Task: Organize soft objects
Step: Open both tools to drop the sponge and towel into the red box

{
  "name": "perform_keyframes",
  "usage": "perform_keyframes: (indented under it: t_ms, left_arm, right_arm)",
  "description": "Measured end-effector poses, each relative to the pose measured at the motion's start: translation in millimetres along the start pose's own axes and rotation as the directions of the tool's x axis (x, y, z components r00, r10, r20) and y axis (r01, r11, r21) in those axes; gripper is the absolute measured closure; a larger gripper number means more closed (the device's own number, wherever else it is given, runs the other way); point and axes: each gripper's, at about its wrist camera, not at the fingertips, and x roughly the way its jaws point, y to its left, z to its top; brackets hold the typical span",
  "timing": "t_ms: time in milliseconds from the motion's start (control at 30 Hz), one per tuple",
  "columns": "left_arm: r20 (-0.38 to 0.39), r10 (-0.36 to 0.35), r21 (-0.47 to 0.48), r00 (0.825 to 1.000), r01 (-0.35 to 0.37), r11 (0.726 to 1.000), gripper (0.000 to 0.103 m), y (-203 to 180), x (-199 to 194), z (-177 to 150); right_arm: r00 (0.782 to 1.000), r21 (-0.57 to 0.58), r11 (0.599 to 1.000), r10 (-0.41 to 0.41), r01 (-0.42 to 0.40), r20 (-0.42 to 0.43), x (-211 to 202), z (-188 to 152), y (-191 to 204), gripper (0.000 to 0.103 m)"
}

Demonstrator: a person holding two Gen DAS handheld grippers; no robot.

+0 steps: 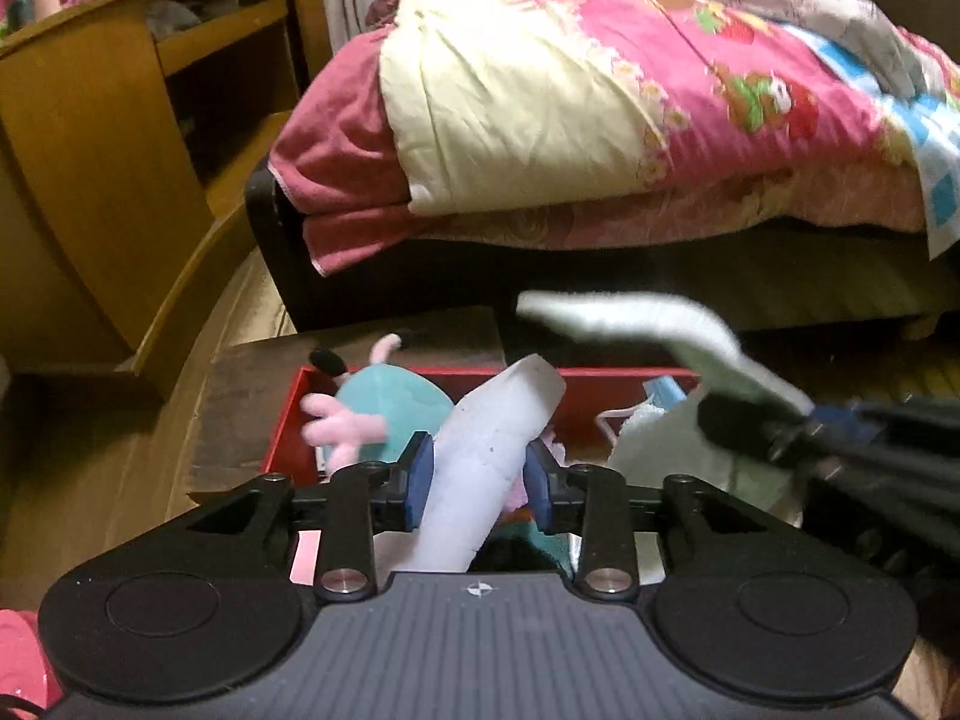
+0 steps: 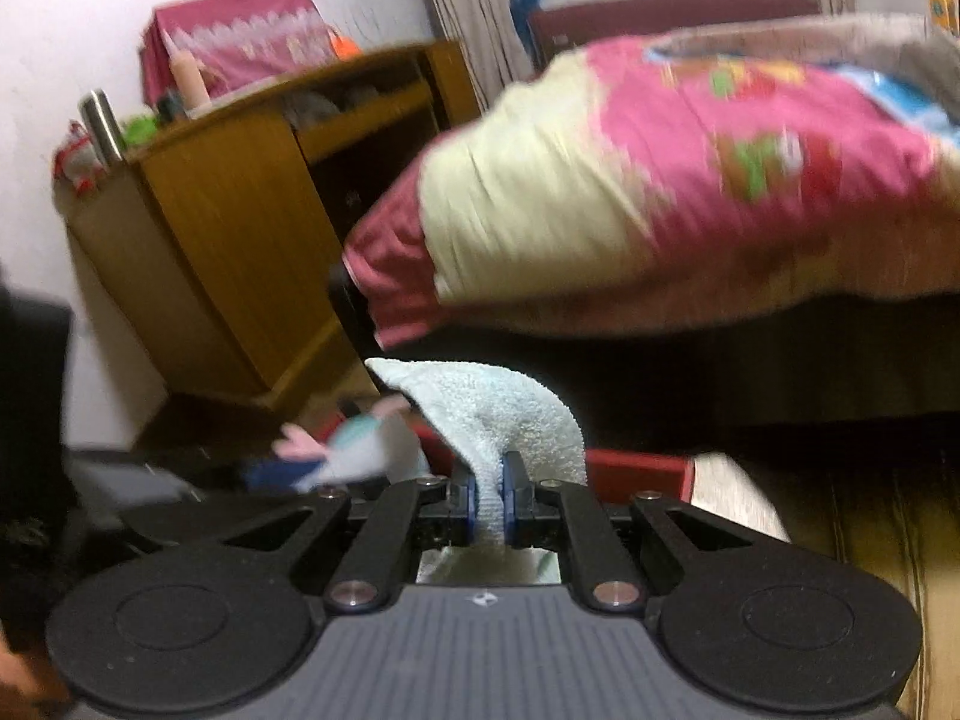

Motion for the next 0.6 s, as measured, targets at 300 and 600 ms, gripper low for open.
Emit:
perform_keyframes:
  t_ms: [300,600]
  left_arm:
    - [-0.004,-0.026,-0.067,1.000,0.026,0.997,0.034,8,1,-3]
    - [0.033,-0.053,-0.111,0.998,0.056,0.992,0.032,15,-39,-6]
  right_arm:
    - [0.999,0.102,0.995,0.004,0.001,-0.047,13,-16,-23,0.098]
    - [1.000,0.107,0.994,0.004,-0.002,-0.015,-12,-15,-17,0.090]
